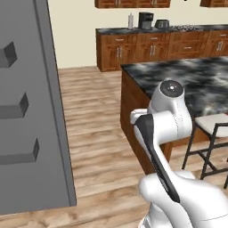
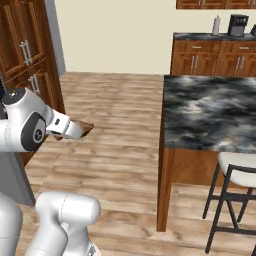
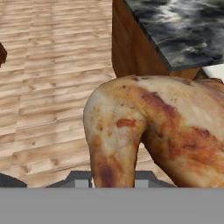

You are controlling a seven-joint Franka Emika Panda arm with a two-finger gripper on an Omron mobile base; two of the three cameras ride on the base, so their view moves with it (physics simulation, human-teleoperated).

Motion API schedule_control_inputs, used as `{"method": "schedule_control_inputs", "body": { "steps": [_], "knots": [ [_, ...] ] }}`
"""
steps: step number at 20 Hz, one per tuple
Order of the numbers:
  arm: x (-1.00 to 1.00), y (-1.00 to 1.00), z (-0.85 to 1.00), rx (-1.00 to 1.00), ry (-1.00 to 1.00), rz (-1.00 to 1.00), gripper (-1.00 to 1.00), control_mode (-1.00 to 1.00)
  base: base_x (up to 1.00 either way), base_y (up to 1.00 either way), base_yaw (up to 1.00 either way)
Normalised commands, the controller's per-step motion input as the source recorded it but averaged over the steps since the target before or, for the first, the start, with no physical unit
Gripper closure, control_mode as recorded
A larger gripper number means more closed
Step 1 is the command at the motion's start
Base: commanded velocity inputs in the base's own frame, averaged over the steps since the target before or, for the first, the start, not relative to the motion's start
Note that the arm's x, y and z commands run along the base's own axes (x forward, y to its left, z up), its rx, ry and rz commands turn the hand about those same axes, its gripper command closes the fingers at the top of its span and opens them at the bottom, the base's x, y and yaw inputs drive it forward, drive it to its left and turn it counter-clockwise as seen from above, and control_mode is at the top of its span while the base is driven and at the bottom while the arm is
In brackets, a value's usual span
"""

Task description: Transport the chicken drumstick from the fridge to the microwave and turn on the microwave.

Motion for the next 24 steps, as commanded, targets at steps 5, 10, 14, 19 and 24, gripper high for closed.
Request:
{"method": "schedule_control_inputs", "body": {
  "steps": [5, 10, 14, 19, 24],
  "knots": [
    [0.0, 0.0, 0.0, 0.0, 0.0, 0.0, 1.0, 1.0, 0.79, 0.12, 0.0],
    [0.0, 0.0, 0.0, 0.0, 0.0, 0.0, 1.0, 1.0, 0.81, 0.01, 0.02],
    [0.0, 0.0, 0.0, 0.0, 0.0, 0.0, 1.0, 1.0, 0.75, 0.0, 0.11],
    [0.0, 0.0, 0.0, 0.0, 0.0, 0.0, 1.0, 1.0, 0.77, 0.03, 0.15],
    [0.0, 0.0, 0.0, 0.0, 0.0, 0.0, 1.0, 1.0, 0.79, 0.03, 0.21]
  ]
}}
